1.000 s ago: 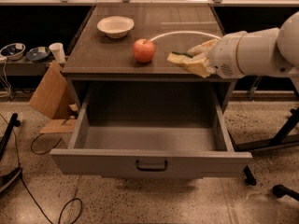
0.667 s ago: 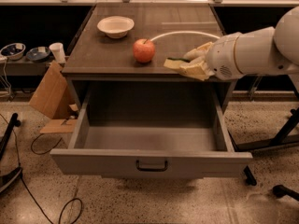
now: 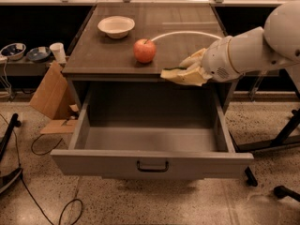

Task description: Place sponge into top drawer

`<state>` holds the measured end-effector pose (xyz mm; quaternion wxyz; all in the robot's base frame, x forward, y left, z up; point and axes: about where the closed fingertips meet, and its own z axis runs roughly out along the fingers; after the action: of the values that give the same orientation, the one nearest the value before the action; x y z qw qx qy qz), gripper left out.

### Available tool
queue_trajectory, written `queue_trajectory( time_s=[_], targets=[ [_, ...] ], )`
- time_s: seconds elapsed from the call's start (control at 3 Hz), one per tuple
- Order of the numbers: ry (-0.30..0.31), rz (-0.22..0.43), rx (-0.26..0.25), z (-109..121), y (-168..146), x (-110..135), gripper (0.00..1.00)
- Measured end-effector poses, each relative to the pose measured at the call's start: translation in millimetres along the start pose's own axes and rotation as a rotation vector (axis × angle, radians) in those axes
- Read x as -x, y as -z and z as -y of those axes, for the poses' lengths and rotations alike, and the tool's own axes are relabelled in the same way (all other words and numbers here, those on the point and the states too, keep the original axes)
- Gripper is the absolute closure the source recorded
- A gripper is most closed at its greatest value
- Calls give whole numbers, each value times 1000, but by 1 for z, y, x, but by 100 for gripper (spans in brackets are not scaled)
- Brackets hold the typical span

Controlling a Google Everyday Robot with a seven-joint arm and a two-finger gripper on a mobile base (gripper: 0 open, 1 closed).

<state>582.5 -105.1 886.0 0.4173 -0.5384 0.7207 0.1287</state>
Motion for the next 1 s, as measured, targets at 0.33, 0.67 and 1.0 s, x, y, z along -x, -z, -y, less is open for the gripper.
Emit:
queue_trajectory(
  time_s=[0.33,0.67,1.0],
  targets=[
    [4,-35,63,-1,-11,-11,100],
    [7,-31,77,2,-19,-7,100],
    [4,-47,117,1,-39,-9,100]
  ],
)
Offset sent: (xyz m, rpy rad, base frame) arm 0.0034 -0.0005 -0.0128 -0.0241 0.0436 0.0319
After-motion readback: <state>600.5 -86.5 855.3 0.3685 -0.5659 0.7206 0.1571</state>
